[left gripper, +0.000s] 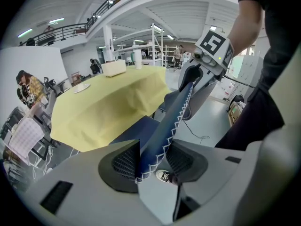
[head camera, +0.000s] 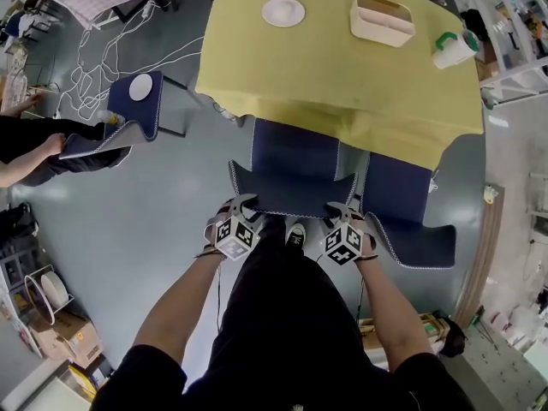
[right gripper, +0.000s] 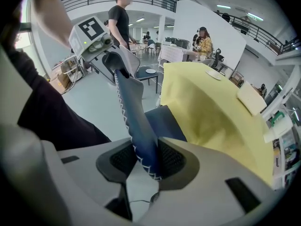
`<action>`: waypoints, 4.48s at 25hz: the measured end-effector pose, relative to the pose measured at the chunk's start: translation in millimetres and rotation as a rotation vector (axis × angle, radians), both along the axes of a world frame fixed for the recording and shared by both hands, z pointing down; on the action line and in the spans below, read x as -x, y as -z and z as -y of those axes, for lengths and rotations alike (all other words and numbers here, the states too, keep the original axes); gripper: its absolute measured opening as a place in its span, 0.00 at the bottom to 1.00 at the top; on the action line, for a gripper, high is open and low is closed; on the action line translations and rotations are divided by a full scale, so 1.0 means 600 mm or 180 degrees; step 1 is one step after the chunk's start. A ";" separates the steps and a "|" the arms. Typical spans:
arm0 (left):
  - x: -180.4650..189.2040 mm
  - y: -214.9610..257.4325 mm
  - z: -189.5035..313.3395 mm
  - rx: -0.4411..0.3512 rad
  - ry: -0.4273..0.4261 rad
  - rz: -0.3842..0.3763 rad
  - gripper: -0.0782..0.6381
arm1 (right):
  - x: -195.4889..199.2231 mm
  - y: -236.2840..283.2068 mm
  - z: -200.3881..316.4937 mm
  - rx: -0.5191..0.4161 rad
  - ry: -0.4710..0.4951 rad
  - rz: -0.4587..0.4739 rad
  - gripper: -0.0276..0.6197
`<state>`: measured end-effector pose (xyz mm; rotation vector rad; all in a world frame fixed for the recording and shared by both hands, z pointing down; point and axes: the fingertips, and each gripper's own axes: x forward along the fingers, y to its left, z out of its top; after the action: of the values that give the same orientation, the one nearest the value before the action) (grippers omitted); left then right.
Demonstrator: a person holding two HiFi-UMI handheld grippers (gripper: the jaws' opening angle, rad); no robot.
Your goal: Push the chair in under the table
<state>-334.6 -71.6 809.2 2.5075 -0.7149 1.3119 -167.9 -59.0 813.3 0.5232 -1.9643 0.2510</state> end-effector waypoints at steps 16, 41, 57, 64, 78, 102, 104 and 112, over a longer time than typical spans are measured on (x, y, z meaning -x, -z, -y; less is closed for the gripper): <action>0.007 0.005 0.112 0.0019 -0.0096 0.0023 0.36 | 0.008 0.001 0.104 0.0004 -0.0168 -0.0067 0.24; -0.008 0.005 0.287 0.0004 -0.0127 0.0034 0.36 | -0.005 0.001 0.273 0.0059 -0.0166 -0.0033 0.24; -0.016 0.011 0.373 -0.0054 -0.0015 0.0044 0.36 | -0.015 0.007 0.365 0.0019 -0.0103 0.0000 0.24; -0.023 0.011 0.392 -0.0065 0.0004 0.0034 0.36 | -0.022 0.006 0.386 0.0015 -0.0085 -0.0006 0.24; -0.024 0.013 0.466 -0.0117 0.0087 0.0043 0.36 | -0.024 0.008 0.463 -0.0066 -0.0124 -0.0014 0.24; -0.004 0.027 0.434 0.0170 0.0009 0.0288 0.38 | -0.016 0.038 0.429 -0.0024 0.0169 -0.0063 0.25; -0.001 0.041 0.425 0.0181 0.0025 0.0219 0.38 | -0.018 0.055 0.425 -0.0070 0.0087 -0.0004 0.24; -0.021 0.116 0.413 -0.0003 0.0202 -0.0260 0.28 | -0.022 0.143 0.439 -0.0201 -0.0451 0.0492 0.09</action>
<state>-322.2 -319.3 739.6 2.5012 -0.7701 1.1813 -154.7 -322.3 727.8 0.7034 -2.0927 0.3275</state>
